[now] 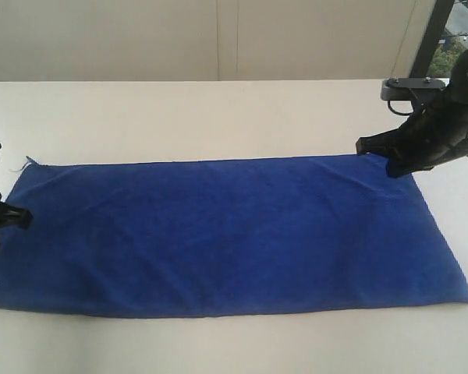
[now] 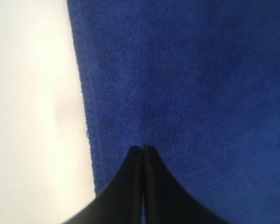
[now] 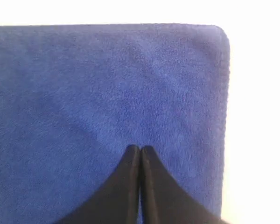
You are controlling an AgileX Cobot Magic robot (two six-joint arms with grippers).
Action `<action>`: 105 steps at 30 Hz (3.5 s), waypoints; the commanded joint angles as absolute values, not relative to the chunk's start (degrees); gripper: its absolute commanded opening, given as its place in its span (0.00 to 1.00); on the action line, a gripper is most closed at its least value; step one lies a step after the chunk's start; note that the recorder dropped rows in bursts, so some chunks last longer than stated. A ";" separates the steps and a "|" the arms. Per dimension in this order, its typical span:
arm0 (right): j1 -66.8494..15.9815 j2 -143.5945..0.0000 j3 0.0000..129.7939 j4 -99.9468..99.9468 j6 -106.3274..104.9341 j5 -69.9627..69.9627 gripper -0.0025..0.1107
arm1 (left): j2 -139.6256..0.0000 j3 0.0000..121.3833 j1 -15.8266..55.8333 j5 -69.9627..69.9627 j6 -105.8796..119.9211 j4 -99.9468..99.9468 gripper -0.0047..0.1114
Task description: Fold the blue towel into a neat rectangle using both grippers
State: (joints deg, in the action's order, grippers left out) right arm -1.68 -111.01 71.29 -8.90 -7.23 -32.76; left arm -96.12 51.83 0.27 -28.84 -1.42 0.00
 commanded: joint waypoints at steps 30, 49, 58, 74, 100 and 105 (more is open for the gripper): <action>-1.69 -101.17 59.21 -12.02 -6.46 -42.23 0.02 | -83.44 49.00 -10.33 -40.16 4.04 0.00 0.04; -1.81 -101.17 59.21 -12.04 -7.86 -42.64 0.02 | -87.03 36.77 -9.55 -19.01 6.50 0.94 0.04; -1.81 -101.17 59.21 -12.04 -7.86 -41.60 0.02 | -89.40 36.77 -9.55 -20.32 18.68 13.85 0.04; -1.81 -101.17 59.21 -12.04 -7.86 -41.37 0.02 | -88.64 44.89 -9.55 -35.64 22.79 19.20 0.04; -1.81 -101.17 59.21 -12.13 -7.86 -42.24 0.02 | -86.27 37.76 -9.55 -23.53 17.97 13.08 0.41; -1.81 -101.17 59.21 -12.13 -7.86 -42.15 0.02 | -87.77 37.76 -9.55 -23.53 17.97 13.72 0.41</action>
